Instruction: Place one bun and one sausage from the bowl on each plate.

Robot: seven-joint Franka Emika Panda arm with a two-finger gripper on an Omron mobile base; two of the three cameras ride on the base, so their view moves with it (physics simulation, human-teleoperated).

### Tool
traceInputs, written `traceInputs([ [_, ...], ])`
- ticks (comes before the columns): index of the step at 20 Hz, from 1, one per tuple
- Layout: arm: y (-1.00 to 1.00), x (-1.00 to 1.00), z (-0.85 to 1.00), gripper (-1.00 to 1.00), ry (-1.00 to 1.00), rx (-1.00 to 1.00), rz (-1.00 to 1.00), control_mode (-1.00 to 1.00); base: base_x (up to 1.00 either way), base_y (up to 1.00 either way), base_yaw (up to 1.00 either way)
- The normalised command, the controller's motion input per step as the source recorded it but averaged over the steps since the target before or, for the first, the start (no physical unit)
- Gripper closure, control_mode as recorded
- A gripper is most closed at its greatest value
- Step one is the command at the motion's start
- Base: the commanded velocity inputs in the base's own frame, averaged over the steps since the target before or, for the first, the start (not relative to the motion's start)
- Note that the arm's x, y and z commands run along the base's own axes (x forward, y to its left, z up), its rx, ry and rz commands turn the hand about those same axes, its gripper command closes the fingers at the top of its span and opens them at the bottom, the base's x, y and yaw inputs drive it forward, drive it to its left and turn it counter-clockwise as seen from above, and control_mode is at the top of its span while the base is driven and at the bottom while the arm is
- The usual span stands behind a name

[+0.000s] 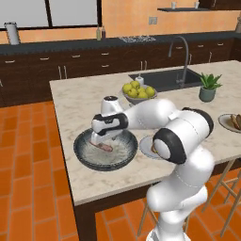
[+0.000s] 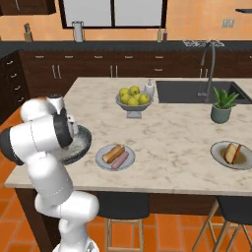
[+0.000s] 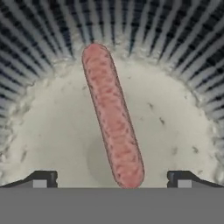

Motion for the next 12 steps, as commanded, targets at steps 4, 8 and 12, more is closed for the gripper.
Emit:
traceInputs([
  [4, 0.10, 0.46, -0.45, -1.00, 0.00, -0.03, 0.00, -1.00, 0.00, 0.00, 0.00],
  [8, 0.10, 0.03, -0.44, -1.00, 0.00, -0.06, 0.00, -1.00, 0.00, 0.00, 0.00],
  [12, 0.08, -0.01, -0.48, 1.00, 0.00, -0.08, 0.00, -1.00, 0.00, 0.00, 0.00],
])
